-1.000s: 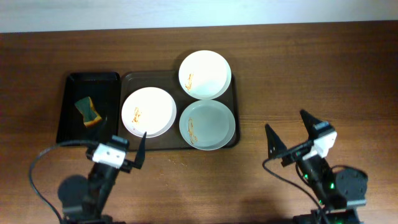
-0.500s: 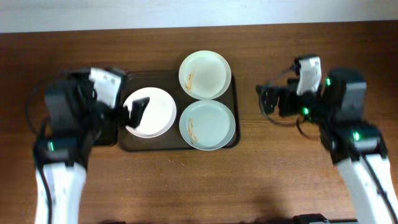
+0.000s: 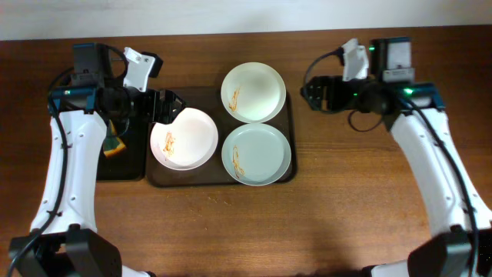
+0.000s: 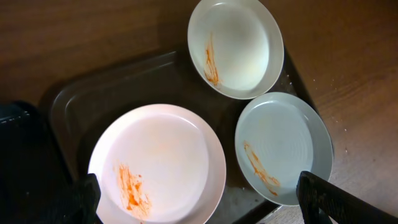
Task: Clean dirty plates on tray and stack at the side
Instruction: 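Reach the left gripper to the sponge and the right gripper to the left plate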
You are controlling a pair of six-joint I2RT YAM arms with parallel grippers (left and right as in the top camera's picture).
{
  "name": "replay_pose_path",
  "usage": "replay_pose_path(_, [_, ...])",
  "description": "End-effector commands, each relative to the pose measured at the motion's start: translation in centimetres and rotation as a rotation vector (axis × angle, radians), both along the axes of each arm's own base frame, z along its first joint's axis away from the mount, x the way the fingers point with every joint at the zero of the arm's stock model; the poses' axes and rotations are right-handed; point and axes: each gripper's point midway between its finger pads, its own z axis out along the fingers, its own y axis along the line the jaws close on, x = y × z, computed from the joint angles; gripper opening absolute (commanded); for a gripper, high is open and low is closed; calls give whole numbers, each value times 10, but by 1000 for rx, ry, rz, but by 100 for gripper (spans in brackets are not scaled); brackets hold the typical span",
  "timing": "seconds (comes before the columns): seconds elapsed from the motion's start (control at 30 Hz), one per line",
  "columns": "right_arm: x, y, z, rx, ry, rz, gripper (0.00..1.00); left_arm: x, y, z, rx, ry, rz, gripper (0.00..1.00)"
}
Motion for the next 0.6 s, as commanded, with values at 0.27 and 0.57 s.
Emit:
replay_pose_path(0.27, [27, 146, -35, -72, 102, 101, 98, 8, 46, -9, 177, 49, 254, 99])
replay_pose_path(0.57, [38, 213, -98, -108, 128, 99, 78, 5, 137, -11, 279, 99, 723, 99])
